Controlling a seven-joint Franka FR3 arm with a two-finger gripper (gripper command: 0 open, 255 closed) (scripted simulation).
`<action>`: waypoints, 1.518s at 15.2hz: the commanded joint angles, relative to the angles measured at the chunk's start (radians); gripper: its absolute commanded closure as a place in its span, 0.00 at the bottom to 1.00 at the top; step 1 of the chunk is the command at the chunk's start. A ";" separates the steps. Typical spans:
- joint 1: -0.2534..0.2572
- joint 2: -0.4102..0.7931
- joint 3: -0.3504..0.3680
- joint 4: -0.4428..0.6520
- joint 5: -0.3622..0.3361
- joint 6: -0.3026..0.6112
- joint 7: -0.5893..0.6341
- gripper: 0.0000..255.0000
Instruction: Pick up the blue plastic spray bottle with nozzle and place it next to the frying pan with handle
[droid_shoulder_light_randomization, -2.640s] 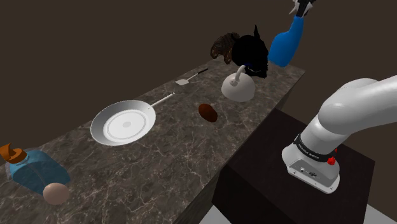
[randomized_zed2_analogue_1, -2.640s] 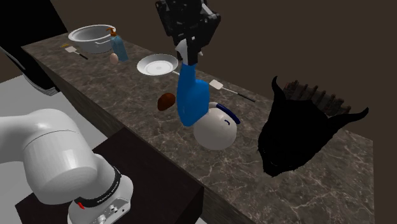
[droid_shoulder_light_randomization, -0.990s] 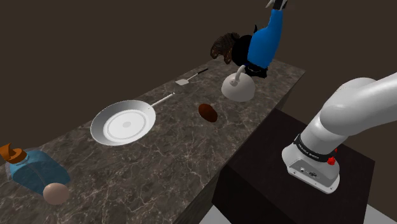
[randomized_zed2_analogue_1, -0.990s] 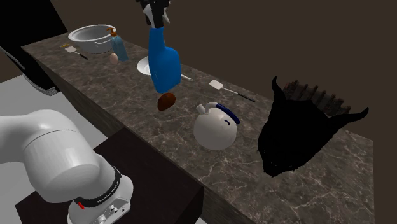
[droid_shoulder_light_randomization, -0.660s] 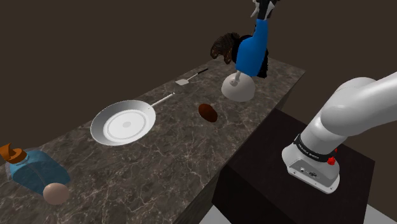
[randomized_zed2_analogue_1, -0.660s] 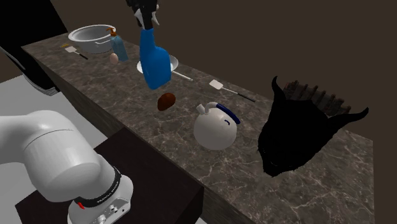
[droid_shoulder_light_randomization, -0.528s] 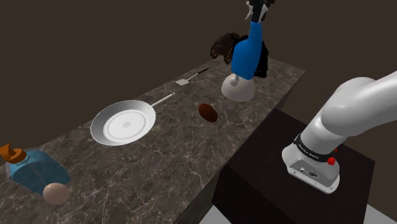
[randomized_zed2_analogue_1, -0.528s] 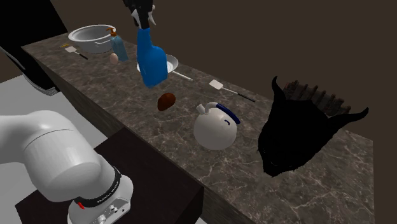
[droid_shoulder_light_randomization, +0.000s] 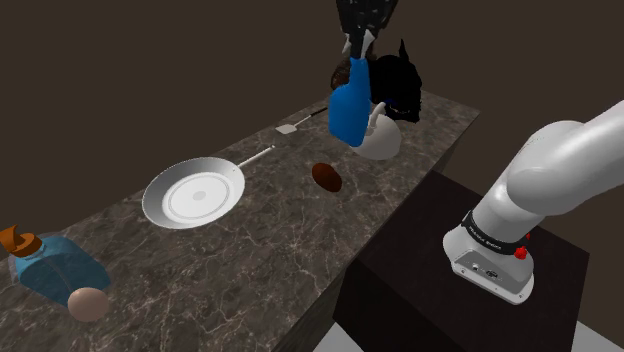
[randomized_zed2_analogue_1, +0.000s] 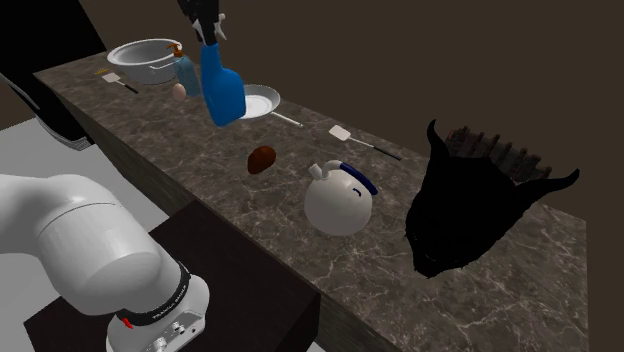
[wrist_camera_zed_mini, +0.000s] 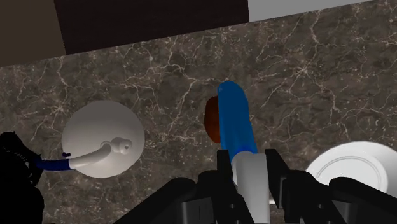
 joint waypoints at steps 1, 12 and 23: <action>0.008 0.034 0.039 0.012 0.008 0.027 0.045 1.00; 0.048 0.330 0.265 0.189 -0.050 0.150 0.325 1.00; 0.223 0.787 0.392 0.553 -0.324 0.155 0.643 1.00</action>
